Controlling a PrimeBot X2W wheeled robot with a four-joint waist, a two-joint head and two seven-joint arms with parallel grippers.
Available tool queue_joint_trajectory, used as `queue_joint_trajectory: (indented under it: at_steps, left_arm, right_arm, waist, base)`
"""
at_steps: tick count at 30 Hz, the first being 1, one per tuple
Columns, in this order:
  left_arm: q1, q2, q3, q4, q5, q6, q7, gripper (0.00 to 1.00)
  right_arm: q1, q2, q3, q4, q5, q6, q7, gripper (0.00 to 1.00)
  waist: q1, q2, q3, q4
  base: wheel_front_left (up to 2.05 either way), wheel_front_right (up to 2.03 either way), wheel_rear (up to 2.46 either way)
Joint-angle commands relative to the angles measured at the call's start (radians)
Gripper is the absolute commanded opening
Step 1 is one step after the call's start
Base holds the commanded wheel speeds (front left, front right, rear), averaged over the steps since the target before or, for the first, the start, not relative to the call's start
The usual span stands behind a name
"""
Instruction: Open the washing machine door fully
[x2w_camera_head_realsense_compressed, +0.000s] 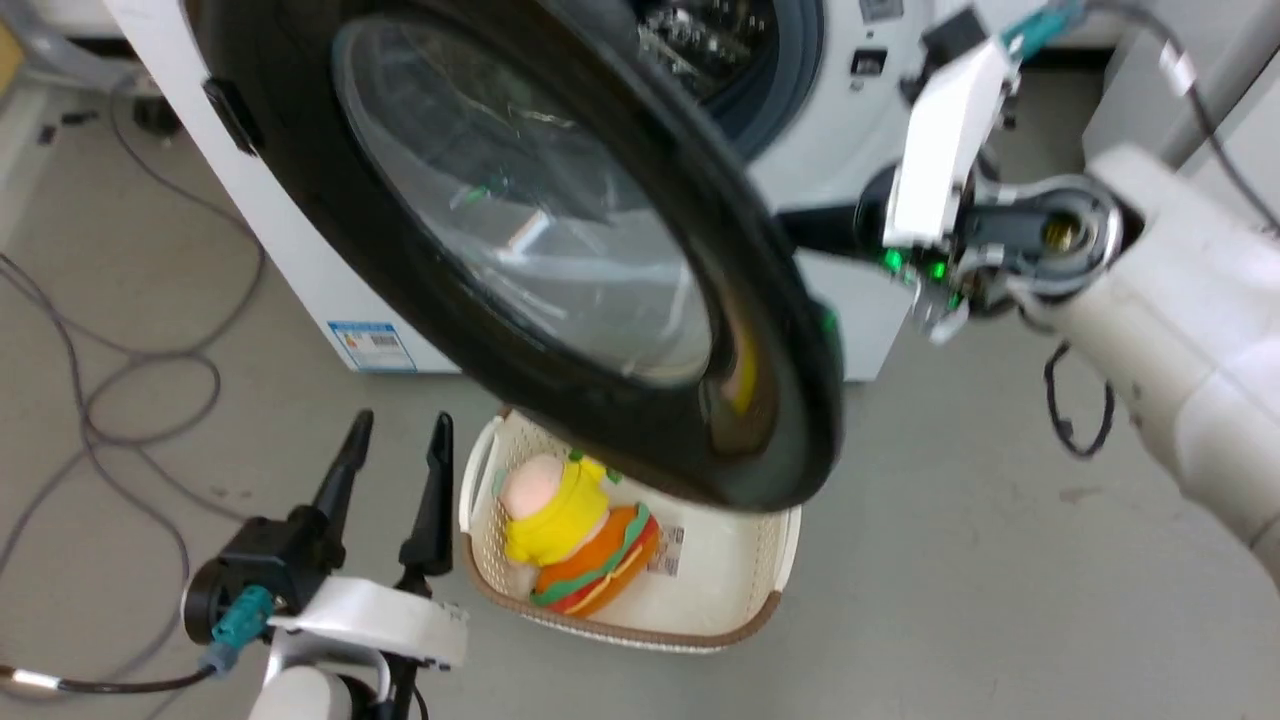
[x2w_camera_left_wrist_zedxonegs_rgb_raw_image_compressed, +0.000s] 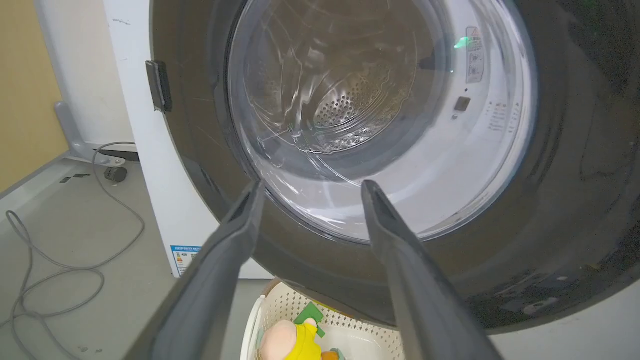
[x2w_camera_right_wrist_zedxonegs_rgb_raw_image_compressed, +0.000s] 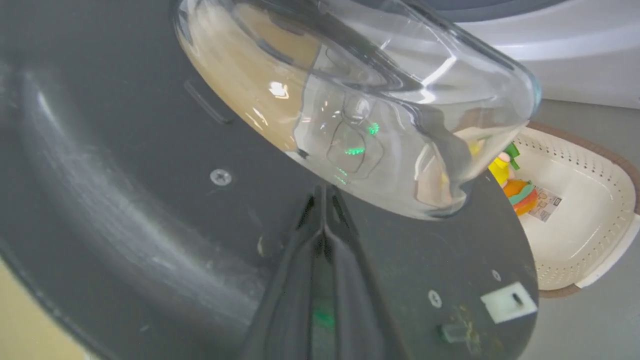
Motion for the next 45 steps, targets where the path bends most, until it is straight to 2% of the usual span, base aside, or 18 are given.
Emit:
queue_joint_trajectory:
  at_steps: [1, 9, 16, 32, 37, 39, 40, 41, 42, 45]
  left_arm:
    - [0.021, 0.001, -0.007, 0.006, 0.009, -0.004, -0.005, 1.0]
    - [0.067, -0.003, -0.026, 0.02, 0.018, -0.004, -0.005, 1.0]
    - [0.09, -0.005, -0.036, 0.026, 0.019, -0.004, -0.005, 1.0]
    - [0.089, -0.006, -0.038, 0.039, 0.016, -0.004, -0.005, 1.0]
    - [0.092, -0.007, -0.033, 0.039, 0.017, -0.004, -0.005, 1.0]
    - [0.094, -0.007, -0.03, 0.039, 0.019, -0.004, -0.005, 1.0]
    - [0.094, -0.007, -0.029, 0.039, 0.02, -0.004, -0.005, 1.0]
    - [0.096, -0.008, -0.027, 0.038, 0.022, -0.004, -0.005, 1.0]
    - [0.097, -0.008, -0.024, 0.038, 0.023, -0.004, -0.005, 1.0]
    - [0.1, -0.007, -0.02, 0.037, 0.026, -0.004, -0.005, 1.0]
  right_arm:
    - [0.051, -0.014, 0.007, -0.043, 0.017, 0.001, -0.007, 0.0]
    - [0.17, -0.069, 0.057, -0.23, 0.06, 0.001, -0.048, 0.0]
    - [0.231, -0.092, 0.095, -0.364, 0.092, 0.001, -0.087, 0.0]
    - [0.308, -0.053, 0.122, -0.519, 0.091, 0.001, -0.139, 0.0]
    - [0.356, -0.059, 0.093, -0.547, 0.081, 0.001, -0.255, 0.0]
    - [0.391, -0.068, 0.065, -0.559, 0.067, 0.001, -0.332, 0.15]
    - [0.412, -0.075, 0.045, -0.568, 0.06, 0.001, -0.375, 0.31]
    - [0.438, -0.081, 0.024, -0.581, 0.058, 0.001, -0.416, 0.84]
    - [0.463, -0.09, 0.004, -0.594, 0.05, 0.001, -0.455, 1.0]
    - [0.519, -0.111, -0.038, -0.616, 0.029, 0.001, -0.547, 1.0]
  waist:
    - [0.0001, 0.0, -0.035, 0.005]
    - [0.0001, 0.0, -0.088, 0.016]
    - [0.0001, 0.0, -0.105, 0.028]
    - [0.0001, 0.0, -0.108, 0.032]
    - [0.0001, 0.0, -0.108, 0.025]
    - [0.0001, 0.0, -0.109, 0.023]
    - [0.0001, 0.0, -0.11, 0.022]
    - [0.0001, 0.0, -0.111, 0.019]
    - [0.0001, 0.0, -0.111, 0.016]
    - [0.0001, 0.0, -0.114, 0.012]
  base:
    - [0.0, 0.0, 0.0]
    - [0.0, 0.0, 0.0]
    - [0.0, 0.0, 0.0]
    - [0.0, 0.0, 0.0]
    - [0.0, 0.0, 0.0]
    - [0.0, 0.0, 0.0]
    - [0.0, 0.0, 0.0]
    - [0.0, 0.0, 0.0]
    - [0.0, 0.0, 0.0]
    - [0.0, 0.0, 0.0]
